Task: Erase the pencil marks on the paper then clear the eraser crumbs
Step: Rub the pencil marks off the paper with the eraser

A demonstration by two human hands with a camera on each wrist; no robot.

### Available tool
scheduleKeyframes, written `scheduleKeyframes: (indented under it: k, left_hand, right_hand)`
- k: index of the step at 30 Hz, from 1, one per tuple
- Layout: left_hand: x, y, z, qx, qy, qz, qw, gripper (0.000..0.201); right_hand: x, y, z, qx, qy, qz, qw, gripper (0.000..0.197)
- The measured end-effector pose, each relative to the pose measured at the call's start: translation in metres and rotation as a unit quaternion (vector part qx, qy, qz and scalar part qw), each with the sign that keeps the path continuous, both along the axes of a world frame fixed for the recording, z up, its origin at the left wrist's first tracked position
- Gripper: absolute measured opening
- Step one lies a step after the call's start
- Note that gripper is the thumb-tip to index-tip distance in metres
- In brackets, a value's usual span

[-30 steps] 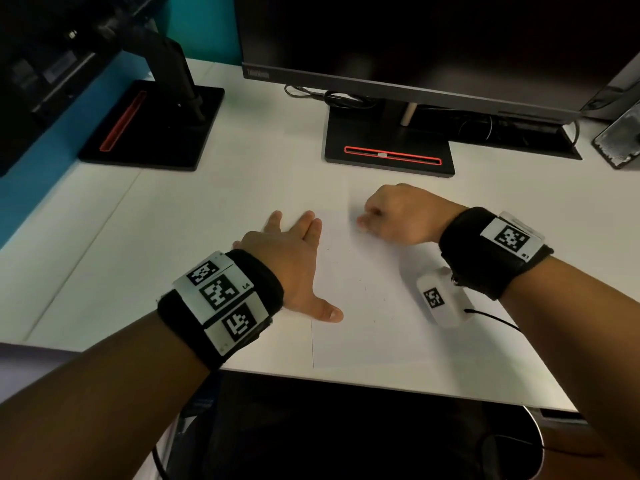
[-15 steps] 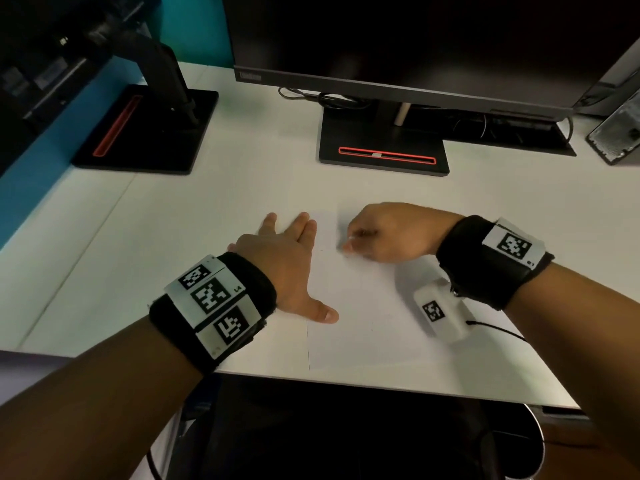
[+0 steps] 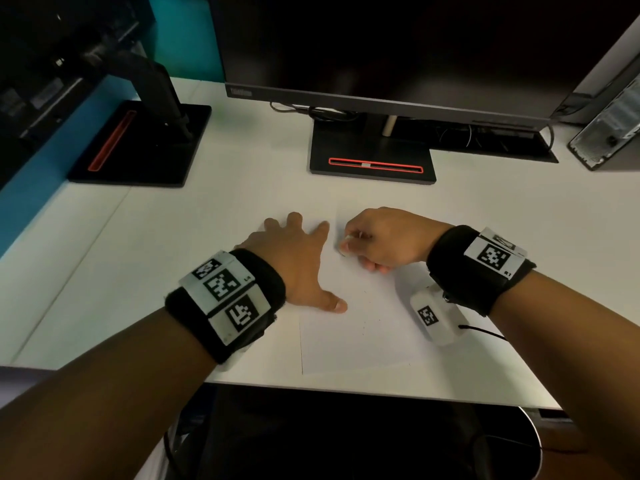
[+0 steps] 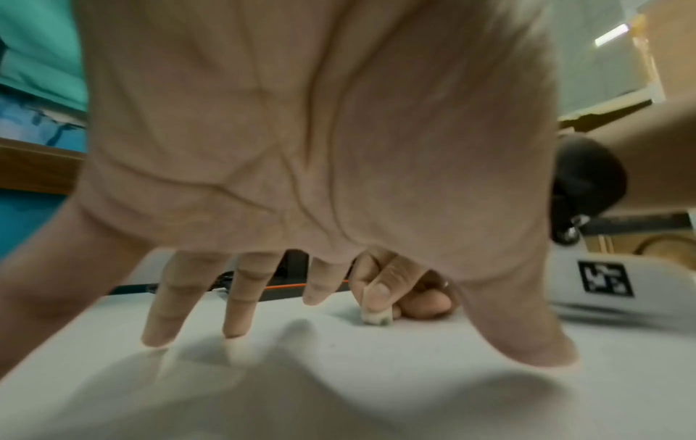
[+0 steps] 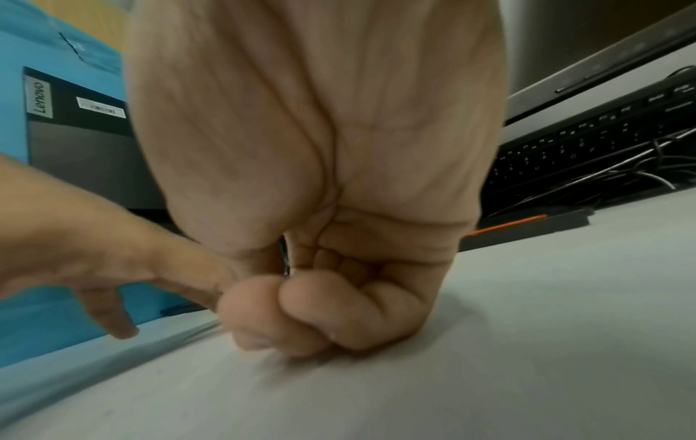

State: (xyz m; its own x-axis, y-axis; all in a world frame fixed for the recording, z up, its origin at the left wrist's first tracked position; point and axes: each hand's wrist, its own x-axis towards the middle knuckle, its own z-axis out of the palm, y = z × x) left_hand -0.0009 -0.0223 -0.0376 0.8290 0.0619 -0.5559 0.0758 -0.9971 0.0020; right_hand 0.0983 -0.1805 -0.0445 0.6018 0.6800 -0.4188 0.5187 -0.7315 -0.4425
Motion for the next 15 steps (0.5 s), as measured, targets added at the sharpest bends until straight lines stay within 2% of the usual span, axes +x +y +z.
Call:
scheduleKeyframes:
  k: [5, 9, 12, 15]
  left_hand:
    - [-0.003, -0.003, -0.008, 0.033, 0.008, 0.004, 0.999, 0.132]
    - [-0.002, -0.004, -0.008, 0.036, 0.02, 0.012, 0.999, 0.134]
    - [-0.002, -0.002, -0.012, 0.023, 0.026, 0.021, 0.999, 0.137]
    - [0.0, -0.002, -0.014, 0.017, 0.023, 0.018, 0.999, 0.138]
  right_hand:
    - [0.008, -0.001, 0.004, -0.041, -0.013, 0.025, 0.999, 0.039]
    - [0.016, 0.007, 0.002, -0.029, -0.101, 0.037, 0.994, 0.04]
    - [0.007, 0.013, 0.0, -0.034, -0.071, 0.087, 0.993, 0.036]
    - [0.014, 0.013, 0.002, -0.054, -0.067, 0.085, 0.993, 0.038]
